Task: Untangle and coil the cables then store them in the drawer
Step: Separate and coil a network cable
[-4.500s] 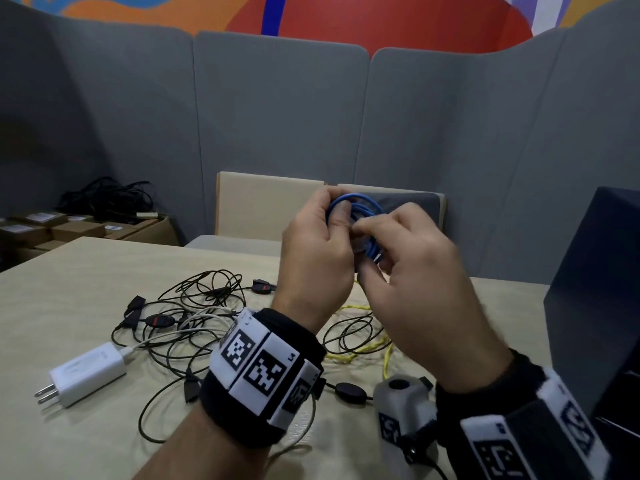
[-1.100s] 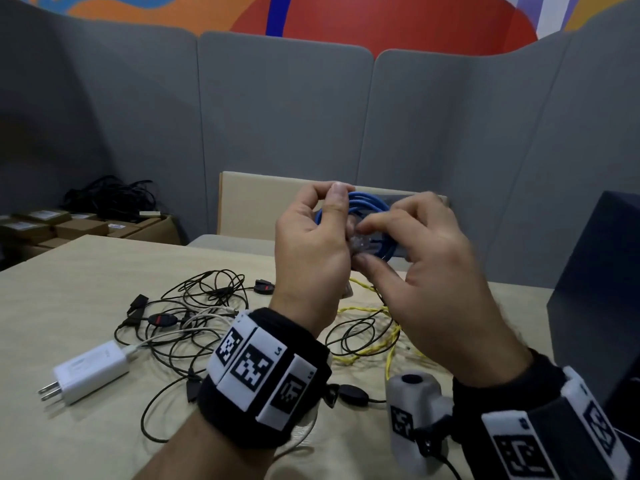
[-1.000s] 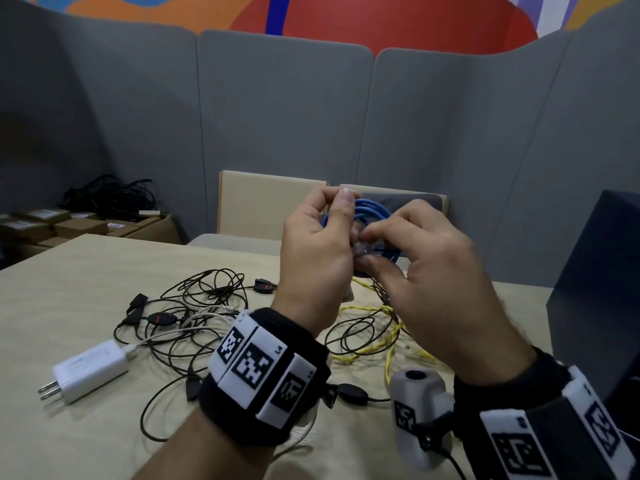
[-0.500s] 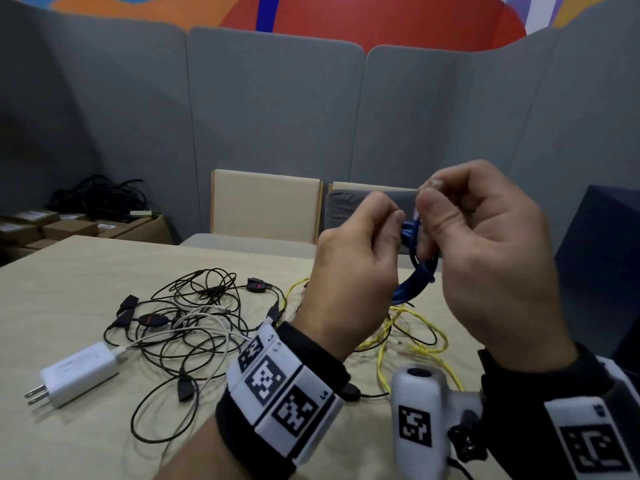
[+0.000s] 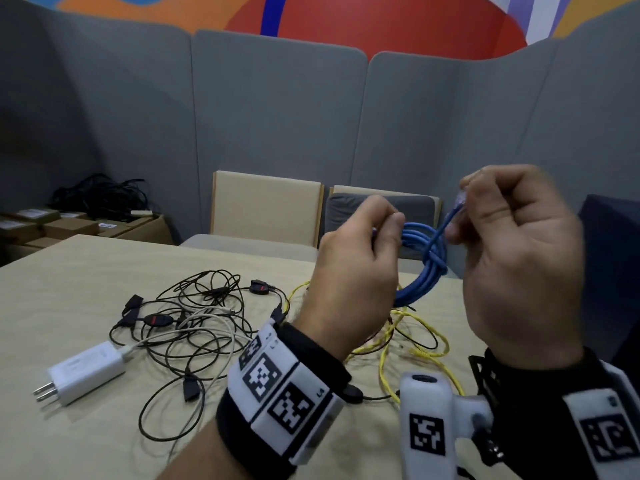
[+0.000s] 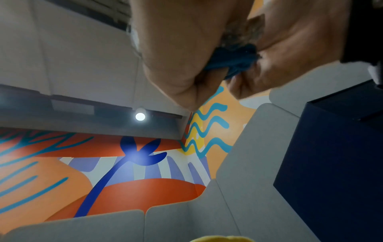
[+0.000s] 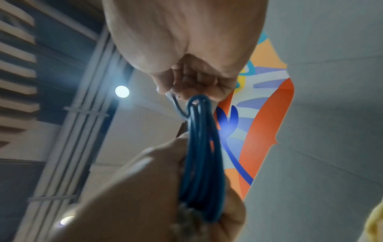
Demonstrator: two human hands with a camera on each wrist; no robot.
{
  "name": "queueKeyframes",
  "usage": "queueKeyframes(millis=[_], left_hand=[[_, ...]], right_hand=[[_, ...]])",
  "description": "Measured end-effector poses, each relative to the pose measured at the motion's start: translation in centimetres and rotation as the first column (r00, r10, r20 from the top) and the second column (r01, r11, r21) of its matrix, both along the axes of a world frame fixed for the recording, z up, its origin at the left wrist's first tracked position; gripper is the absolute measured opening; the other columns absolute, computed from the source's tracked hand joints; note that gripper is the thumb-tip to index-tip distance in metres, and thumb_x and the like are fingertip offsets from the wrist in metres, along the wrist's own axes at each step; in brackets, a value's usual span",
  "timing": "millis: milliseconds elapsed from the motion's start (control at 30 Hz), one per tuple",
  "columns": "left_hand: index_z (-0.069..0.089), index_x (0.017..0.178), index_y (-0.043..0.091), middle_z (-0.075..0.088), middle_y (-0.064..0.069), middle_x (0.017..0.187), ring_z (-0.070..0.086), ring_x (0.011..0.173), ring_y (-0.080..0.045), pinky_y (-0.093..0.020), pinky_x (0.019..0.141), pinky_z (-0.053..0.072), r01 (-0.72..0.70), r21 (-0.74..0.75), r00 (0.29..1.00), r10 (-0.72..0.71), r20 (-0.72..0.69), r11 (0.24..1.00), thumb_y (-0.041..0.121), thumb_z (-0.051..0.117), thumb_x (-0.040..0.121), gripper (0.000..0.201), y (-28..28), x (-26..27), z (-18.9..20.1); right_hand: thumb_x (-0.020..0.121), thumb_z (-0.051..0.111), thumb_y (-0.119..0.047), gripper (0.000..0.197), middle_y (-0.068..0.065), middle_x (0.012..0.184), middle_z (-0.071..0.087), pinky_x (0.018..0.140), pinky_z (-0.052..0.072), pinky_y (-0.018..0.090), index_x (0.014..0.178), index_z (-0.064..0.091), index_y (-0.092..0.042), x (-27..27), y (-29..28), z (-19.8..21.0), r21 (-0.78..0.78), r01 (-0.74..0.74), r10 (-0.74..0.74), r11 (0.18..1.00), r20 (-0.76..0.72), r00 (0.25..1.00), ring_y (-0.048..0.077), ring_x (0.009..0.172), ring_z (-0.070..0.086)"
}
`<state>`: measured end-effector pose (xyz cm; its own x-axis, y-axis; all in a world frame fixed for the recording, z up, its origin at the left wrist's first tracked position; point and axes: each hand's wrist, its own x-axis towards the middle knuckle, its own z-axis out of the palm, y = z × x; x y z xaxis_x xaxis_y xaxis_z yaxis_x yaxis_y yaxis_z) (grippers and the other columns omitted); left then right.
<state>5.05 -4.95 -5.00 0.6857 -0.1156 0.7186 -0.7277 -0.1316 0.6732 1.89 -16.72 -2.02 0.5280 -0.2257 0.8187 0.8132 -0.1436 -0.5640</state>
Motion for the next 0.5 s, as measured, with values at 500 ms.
queueKeyframes(millis=[500], left_hand=[[0.047,0.087,0.018,0.047,0.011,0.050,0.034,0.043,-0.005,-0.028,0.044,0.033,0.211,-0.339,0.953,-0.271,-0.139,0.917,0.021,0.044,0.102,0.015,-0.4,0.9,-0.1]], right_hand=[[0.094,0.062,-0.029,0.007,-0.006,0.078,0.066,0.061,0.053,0.033,0.090,0.066,-0.026,2.3,0.2,-2.1,-0.285,0.215,-0.259,0.934,-0.127,0.957,0.012,0.068,0.064]])
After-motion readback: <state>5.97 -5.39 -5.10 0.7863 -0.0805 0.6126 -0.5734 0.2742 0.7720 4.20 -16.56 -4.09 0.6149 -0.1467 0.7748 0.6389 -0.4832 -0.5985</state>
